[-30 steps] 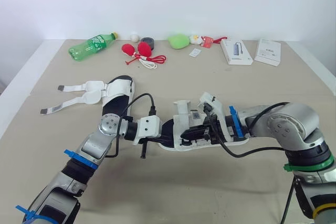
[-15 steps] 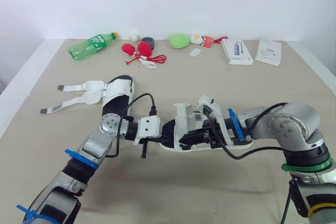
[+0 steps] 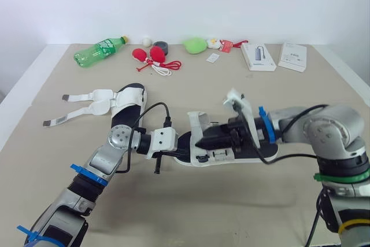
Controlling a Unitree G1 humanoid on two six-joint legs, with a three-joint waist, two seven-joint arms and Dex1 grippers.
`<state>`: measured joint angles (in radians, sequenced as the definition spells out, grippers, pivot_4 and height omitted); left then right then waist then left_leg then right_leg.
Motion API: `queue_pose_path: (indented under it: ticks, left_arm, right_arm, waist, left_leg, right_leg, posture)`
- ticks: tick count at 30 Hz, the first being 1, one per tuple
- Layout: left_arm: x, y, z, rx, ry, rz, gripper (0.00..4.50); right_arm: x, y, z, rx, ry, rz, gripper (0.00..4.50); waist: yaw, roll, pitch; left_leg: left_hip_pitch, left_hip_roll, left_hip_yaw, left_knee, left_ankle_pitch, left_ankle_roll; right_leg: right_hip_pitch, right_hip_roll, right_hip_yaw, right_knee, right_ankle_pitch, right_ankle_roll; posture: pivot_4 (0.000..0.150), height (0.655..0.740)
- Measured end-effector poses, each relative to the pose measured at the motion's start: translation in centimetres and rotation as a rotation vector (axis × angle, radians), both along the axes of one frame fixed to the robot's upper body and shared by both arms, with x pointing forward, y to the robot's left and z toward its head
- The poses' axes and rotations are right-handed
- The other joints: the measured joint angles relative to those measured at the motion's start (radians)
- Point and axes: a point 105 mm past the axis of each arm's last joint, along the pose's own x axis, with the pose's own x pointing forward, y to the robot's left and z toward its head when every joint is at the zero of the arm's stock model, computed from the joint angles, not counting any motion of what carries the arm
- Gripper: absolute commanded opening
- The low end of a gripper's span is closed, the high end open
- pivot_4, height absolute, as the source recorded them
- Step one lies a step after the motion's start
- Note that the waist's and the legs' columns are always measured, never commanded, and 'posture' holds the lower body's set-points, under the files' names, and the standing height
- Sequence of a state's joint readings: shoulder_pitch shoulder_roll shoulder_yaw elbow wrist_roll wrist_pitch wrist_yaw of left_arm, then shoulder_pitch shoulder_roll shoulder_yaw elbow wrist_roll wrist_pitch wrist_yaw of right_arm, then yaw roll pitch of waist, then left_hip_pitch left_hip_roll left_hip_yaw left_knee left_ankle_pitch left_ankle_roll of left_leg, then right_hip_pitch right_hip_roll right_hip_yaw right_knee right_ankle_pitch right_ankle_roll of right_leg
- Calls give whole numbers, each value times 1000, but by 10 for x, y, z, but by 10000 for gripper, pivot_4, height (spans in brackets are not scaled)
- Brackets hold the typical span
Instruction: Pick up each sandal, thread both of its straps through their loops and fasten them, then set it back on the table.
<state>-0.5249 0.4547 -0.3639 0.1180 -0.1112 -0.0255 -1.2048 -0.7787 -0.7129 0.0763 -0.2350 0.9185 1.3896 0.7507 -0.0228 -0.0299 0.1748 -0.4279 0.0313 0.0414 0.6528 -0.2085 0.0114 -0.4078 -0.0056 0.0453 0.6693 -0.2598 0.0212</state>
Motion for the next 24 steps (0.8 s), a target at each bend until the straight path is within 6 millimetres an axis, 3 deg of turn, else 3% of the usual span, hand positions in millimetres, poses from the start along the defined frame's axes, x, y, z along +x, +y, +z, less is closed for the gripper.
queue_pose_path:
  ticks: [3,5,6,11,12,24]
  left_arm:
    - [0,0,0,0,-1,-4,0]
    - [0,0,0,0,-3,-6,0]
    - [-1,-1,0,-1,-5,-7,0]
    - [0,0,0,-2,-6,-6,0]
    - [0,0,0,-2,-6,-6,0]
    - [0,0,0,0,-8,-6,0]
  right_arm:
    - [11,-1,-6,0,17,-41,32131]
    - [14,1,-13,-5,43,-52,26396]
    - [16,3,-15,-1,50,-55,25711]
    - [19,10,-11,15,43,-44,3722]
    - [19,10,-11,14,45,-42,1804]
    - [-13,-3,-26,-11,31,-41,1804]
  waist:
    - [0,0,0]
    - [0,0,0]
    - [0,0,0]
    - [0,0,0]
    - [0,0,0]
    - [0,0,0]
  left_leg:
    - [0,0,0,0,0,0]
    - [-1,0,0,0,0,0]
    - [-1,0,0,0,0,0]
    - [-1,0,0,0,0,0]
    - [-1,0,0,0,0,0]
    - [0,0,-1,0,0,0]
  right_leg:
    - [0,0,0,0,1,-1]
    - [0,0,0,0,1,-2]
    - [0,0,0,0,1,-2]
    - [0,0,0,0,1,-2]
    - [0,0,0,0,1,-2]
    - [0,0,0,0,0,-1]
  posture:
    - [1500,7400]
    - [1500,7400]
    - [1500,7400]
    - [1500,7400]
    - [1500,7400]
    - [1500,7400]
